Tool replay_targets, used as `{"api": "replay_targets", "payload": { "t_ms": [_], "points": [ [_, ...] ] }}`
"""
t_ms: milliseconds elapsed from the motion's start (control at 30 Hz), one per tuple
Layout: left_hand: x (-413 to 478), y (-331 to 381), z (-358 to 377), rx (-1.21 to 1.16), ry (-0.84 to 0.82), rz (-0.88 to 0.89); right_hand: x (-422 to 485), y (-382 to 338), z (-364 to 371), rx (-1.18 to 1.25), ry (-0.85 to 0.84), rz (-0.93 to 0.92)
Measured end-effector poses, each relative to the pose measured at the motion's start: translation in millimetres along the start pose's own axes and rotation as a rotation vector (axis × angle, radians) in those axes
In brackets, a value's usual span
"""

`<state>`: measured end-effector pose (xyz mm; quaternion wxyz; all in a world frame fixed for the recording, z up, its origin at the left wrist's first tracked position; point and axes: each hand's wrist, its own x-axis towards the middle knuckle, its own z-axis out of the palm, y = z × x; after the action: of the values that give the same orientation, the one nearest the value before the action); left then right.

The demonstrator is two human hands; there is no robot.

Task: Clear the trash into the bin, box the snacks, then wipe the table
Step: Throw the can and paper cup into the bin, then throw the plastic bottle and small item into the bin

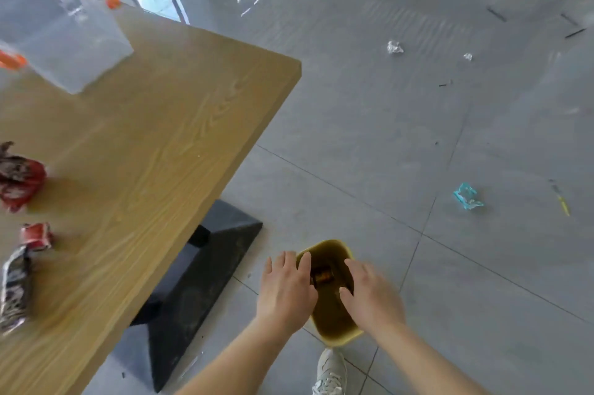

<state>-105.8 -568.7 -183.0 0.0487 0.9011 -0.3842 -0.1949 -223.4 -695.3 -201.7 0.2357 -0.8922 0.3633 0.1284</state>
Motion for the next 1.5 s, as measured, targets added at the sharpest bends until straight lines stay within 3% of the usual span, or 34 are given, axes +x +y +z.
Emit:
{"api": "replay_targets", "payload": {
  "t_ms": [333, 733, 1300, 1500],
  "points": [
    [-81.4, -12.3, -118.8, 0.043, 0.216, -0.058, -46.5, -92.9, -97.7, -0.005, 0.174, -0.297],
    [-171.2, -100.9, -184.7, -0.025, 0.465, -0.338, -82.1, -224.4, -137.6, -0.1, 0.161, -0.664],
    [-373.9, -322.4, -219.2, -0.092, 0.672, -0.795, -177.1, -485.2, -39.6, -0.083, -0.016, -0.917],
    [-420.4, -394.2, -211.8, -0.132, 0.6, -0.896, -201.2, -548.3, 6.3, -0.113, -0.094, -0.919]
  ]
}}
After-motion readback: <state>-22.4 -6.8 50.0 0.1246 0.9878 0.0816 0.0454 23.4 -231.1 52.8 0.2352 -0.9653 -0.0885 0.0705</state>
